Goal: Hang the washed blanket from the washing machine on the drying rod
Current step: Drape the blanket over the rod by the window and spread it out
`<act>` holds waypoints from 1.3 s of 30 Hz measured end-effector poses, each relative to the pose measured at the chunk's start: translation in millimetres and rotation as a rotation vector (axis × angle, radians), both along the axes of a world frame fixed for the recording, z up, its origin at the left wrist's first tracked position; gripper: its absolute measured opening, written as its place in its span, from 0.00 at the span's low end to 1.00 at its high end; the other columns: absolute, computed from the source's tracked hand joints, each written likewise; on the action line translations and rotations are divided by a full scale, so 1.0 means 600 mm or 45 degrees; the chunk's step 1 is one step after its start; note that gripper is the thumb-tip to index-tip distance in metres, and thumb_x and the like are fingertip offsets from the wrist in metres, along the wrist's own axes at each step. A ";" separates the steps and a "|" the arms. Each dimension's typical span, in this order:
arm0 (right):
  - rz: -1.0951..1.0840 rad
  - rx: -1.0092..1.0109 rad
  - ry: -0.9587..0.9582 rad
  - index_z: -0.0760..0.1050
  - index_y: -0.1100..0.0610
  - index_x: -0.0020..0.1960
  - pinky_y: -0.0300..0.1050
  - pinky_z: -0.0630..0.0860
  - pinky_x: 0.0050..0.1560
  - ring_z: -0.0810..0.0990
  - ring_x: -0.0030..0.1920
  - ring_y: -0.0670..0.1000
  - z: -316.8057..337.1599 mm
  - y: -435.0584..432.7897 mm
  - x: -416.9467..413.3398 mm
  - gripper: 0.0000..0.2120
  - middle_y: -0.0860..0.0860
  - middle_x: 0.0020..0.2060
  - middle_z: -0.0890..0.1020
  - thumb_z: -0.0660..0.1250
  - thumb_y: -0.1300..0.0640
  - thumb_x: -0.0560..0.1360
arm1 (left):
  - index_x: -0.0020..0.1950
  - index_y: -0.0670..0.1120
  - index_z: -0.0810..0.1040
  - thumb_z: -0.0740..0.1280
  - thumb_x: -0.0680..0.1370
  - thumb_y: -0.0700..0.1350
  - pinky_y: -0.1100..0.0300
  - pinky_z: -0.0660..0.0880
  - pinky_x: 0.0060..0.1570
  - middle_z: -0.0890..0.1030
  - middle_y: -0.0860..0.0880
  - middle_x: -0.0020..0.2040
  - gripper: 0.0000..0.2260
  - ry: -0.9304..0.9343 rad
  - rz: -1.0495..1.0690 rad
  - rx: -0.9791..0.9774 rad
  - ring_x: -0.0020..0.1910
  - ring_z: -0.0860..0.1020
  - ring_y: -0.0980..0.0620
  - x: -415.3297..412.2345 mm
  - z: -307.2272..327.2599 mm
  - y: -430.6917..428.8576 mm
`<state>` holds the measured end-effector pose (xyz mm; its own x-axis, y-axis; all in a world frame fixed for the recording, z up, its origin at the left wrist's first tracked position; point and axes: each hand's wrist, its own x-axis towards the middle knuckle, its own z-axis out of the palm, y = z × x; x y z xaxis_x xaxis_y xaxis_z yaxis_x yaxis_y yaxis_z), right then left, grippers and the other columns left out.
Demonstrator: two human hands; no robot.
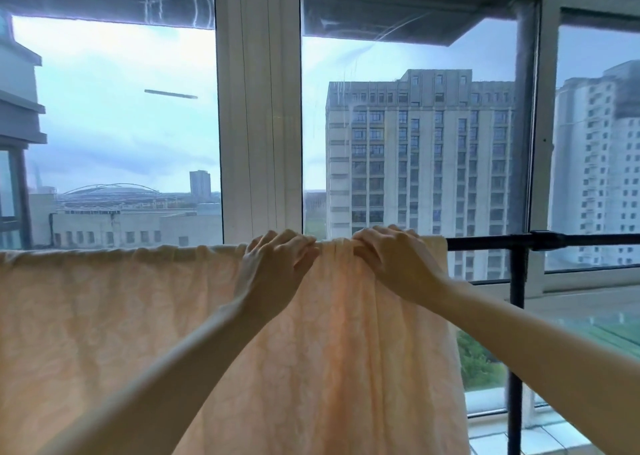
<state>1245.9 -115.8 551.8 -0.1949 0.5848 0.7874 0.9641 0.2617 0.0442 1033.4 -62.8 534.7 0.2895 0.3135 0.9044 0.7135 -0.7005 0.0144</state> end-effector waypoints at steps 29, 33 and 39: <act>0.338 0.003 -0.104 0.76 0.50 0.60 0.34 0.74 0.42 0.81 0.46 0.45 0.011 -0.040 0.227 0.13 0.44 0.51 0.83 0.56 0.49 0.82 | 0.52 0.48 0.81 0.58 0.82 0.51 0.58 0.73 0.50 0.82 0.55 0.45 0.14 -0.039 0.141 0.041 0.44 0.78 0.56 0.181 -0.009 -0.050; 0.279 0.202 -0.187 0.76 0.51 0.60 0.46 0.79 0.51 0.82 0.50 0.48 -0.012 -0.043 0.226 0.15 0.45 0.51 0.83 0.54 0.50 0.81 | 0.51 0.47 0.82 0.59 0.82 0.48 0.56 0.70 0.52 0.82 0.54 0.45 0.13 -0.114 0.196 0.261 0.44 0.77 0.53 0.194 -0.035 -0.041; 0.270 0.221 -0.139 0.76 0.49 0.60 0.46 0.77 0.53 0.80 0.51 0.46 -0.022 -0.030 0.217 0.13 0.43 0.52 0.82 0.55 0.50 0.82 | 0.50 0.46 0.82 0.59 0.81 0.48 0.56 0.68 0.52 0.81 0.53 0.43 0.13 -0.171 0.188 0.324 0.43 0.76 0.52 0.195 -0.039 -0.027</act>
<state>1375.9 -133.6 538.4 -0.3876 0.3804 0.8397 0.8758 0.4363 0.2066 1150.3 -79.2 511.2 0.1302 0.1021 0.9862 0.8115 -0.5825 -0.0468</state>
